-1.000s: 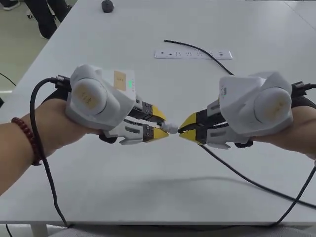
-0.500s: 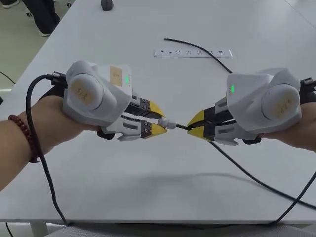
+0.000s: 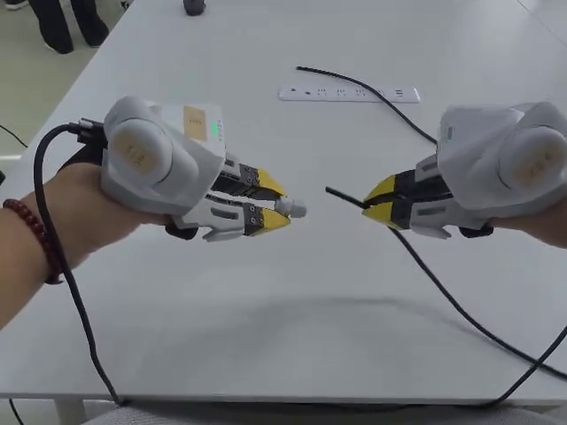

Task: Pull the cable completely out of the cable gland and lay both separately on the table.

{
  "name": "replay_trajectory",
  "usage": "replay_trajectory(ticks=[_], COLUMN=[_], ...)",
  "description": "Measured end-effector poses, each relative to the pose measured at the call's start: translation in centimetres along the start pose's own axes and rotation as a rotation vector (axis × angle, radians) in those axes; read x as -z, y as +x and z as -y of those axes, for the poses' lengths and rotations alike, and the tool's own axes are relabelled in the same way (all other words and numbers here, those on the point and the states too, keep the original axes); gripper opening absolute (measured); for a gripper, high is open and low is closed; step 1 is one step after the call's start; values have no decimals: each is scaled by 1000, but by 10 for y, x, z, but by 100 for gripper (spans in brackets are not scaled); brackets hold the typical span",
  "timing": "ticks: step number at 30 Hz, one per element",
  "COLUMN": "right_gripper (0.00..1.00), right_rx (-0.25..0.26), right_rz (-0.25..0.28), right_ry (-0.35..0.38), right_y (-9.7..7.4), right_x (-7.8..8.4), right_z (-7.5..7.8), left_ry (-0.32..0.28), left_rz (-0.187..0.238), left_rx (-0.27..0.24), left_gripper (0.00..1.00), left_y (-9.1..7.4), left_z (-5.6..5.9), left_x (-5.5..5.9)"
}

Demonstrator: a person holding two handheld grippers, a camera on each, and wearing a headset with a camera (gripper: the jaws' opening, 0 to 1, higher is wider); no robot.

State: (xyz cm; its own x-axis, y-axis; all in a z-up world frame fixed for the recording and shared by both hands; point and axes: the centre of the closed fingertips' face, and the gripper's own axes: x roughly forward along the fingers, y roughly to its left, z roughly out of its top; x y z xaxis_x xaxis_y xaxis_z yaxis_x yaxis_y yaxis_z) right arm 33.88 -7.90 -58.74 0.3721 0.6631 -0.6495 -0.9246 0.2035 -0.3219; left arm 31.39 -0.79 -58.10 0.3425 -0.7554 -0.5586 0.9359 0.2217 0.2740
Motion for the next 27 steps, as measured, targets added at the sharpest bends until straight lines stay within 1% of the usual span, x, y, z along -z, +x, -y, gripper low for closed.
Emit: replay_trajectory(ticks=[3,5,9,11,13,15,17,20,27], right_gripper=[0,0,0,0,0,0,0,0,0], right_rx=[30,54,75,86,84,93,97,110,128], right_rz=[2,13,8,7,3,-3,-3,-7,-18], right_ry=[18,47,58,60,66,62,73,82,110], right_y=[0,2,8,13,19,25,31,39,63], right_x=[-1,-3,-2,-2,-1,0,2,4,15], right_z=[12,23,34,39,43,48,53,61,79], left_ry=[-4,-4,-10,-17,-20,-27,-29,-37,-56], left_rz=[4,2,3,5,4,3,-2,2,-4], left_rx=[-1,-3,-5,-7,-8,-9,-15,-17,-15], left_gripper=[16,16,16,16,16,16,16,16,16], left_y=[2,4,8,9,10,11,13,15,22], left_z=[-1,-2,-3,-5,-6,-8,-10,-11,-13], left_x=[0,0,2,4,5,9,12,14,25])
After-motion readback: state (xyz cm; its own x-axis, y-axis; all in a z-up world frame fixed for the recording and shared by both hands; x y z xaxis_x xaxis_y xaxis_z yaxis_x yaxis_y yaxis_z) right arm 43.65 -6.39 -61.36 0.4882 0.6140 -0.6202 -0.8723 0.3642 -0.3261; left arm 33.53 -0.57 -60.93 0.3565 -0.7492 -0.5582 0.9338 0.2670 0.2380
